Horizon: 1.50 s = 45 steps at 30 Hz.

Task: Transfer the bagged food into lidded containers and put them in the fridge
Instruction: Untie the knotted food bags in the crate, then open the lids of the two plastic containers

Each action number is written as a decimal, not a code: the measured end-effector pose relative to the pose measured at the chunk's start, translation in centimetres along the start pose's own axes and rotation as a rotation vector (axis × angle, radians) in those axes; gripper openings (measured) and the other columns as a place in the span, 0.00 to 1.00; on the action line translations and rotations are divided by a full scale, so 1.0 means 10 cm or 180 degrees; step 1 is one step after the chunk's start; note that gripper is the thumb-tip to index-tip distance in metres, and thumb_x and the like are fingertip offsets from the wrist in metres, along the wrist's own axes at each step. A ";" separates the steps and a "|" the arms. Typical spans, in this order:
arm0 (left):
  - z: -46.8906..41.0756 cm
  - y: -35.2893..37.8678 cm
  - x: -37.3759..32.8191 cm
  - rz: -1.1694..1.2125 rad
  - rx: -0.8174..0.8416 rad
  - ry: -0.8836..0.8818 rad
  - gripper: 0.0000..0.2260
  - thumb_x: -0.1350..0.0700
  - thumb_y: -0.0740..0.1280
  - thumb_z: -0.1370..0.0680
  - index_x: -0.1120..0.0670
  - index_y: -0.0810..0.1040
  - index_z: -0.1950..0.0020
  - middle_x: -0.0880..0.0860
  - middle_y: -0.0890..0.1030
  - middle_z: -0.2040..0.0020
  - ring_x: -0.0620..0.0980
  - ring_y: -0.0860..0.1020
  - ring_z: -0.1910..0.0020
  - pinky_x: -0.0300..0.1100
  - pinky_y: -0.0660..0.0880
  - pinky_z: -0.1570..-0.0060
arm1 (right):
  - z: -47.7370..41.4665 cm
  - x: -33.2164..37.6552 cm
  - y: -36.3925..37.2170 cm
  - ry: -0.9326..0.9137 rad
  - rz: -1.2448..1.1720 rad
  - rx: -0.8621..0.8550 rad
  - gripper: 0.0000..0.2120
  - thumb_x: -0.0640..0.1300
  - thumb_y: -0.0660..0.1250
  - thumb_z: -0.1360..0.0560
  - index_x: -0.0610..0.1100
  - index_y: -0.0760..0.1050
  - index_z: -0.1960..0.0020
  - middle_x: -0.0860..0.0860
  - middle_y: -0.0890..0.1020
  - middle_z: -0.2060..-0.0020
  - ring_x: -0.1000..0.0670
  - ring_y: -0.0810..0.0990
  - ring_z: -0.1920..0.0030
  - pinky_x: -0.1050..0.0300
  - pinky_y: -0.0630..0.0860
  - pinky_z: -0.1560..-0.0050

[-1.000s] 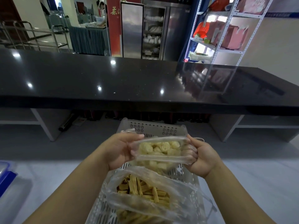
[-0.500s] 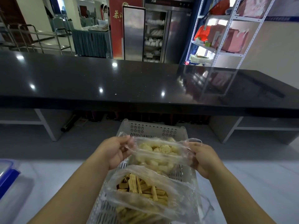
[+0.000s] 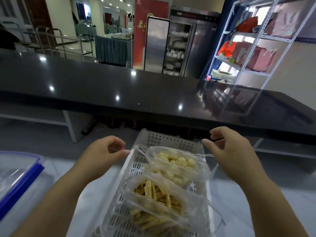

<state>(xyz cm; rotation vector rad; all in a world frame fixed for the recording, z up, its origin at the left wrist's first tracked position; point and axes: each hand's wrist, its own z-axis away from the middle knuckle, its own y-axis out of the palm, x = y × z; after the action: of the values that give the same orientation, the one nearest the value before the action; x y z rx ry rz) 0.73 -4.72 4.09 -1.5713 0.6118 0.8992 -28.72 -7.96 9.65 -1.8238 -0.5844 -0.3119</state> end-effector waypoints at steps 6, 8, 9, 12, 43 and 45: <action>0.41 -0.41 0.32 -0.0596 0.0113 -0.0021 0.06 0.46 0.69 0.27 0.40 0.75 0.53 0.41 0.80 0.56 0.39 0.78 0.56 0.31 0.72 0.60 | 0.08 0.81 0.21 -0.0802 0.0531 0.1349 0.20 0.57 0.63 0.25 0.54 0.68 0.35 0.59 0.76 0.49 0.59 0.76 0.50 0.60 0.77 0.48; 0.55 -0.59 0.51 -0.0683 0.0035 -0.0115 0.05 0.46 0.70 0.27 0.40 0.76 0.53 0.41 0.81 0.57 0.38 0.79 0.58 0.30 0.72 0.60 | 0.13 1.07 0.38 -0.0985 0.0606 0.1630 0.20 0.59 0.62 0.24 0.55 0.67 0.34 0.58 0.76 0.46 0.58 0.76 0.49 0.59 0.77 0.47; 0.62 -0.68 0.61 -0.0745 -0.0017 -0.0161 0.05 0.46 0.69 0.27 0.41 0.76 0.53 0.41 0.81 0.58 0.38 0.78 0.58 0.30 0.72 0.60 | 0.15 1.20 0.48 -0.1045 0.0616 0.1766 0.21 0.59 0.62 0.24 0.55 0.66 0.34 0.58 0.77 0.45 0.57 0.76 0.48 0.58 0.78 0.47; 0.81 -1.01 0.91 -0.0791 -0.0244 -0.0287 0.03 0.47 0.70 0.27 0.43 0.78 0.56 0.41 0.81 0.60 0.35 0.78 0.59 0.29 0.70 0.61 | 0.22 1.56 0.78 -0.1185 0.0653 0.2094 0.23 0.60 0.61 0.24 0.54 0.64 0.32 0.55 0.76 0.43 0.54 0.77 0.47 0.55 0.77 0.46; 0.59 -1.96 2.41 -0.0973 -0.0426 0.0115 0.15 0.54 0.66 0.22 0.54 0.76 0.36 0.50 0.75 0.42 0.47 0.74 0.48 0.39 0.72 0.44 | 1.19 2.73 2.96 0.1464 -0.1478 0.1593 0.14 0.50 0.54 0.18 0.48 0.67 0.36 0.54 0.77 0.54 0.56 0.79 0.57 0.63 0.75 0.61; 0.57 -1.86 2.42 -0.0810 -0.0535 -0.0215 0.17 0.50 0.63 0.21 0.52 0.71 0.33 0.50 0.72 0.39 0.48 0.74 0.44 0.40 0.72 0.45 | 1.23 2.70 2.97 0.1664 -0.1591 0.1459 0.12 0.51 0.54 0.19 0.46 0.70 0.42 0.55 0.78 0.56 0.56 0.78 0.59 0.64 0.73 0.64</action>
<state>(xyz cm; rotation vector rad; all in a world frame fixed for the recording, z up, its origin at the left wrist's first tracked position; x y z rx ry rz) 28.01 6.75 -5.27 -1.7165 0.2851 0.8231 8.94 2.94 -5.35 -1.0753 -0.6643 -0.8827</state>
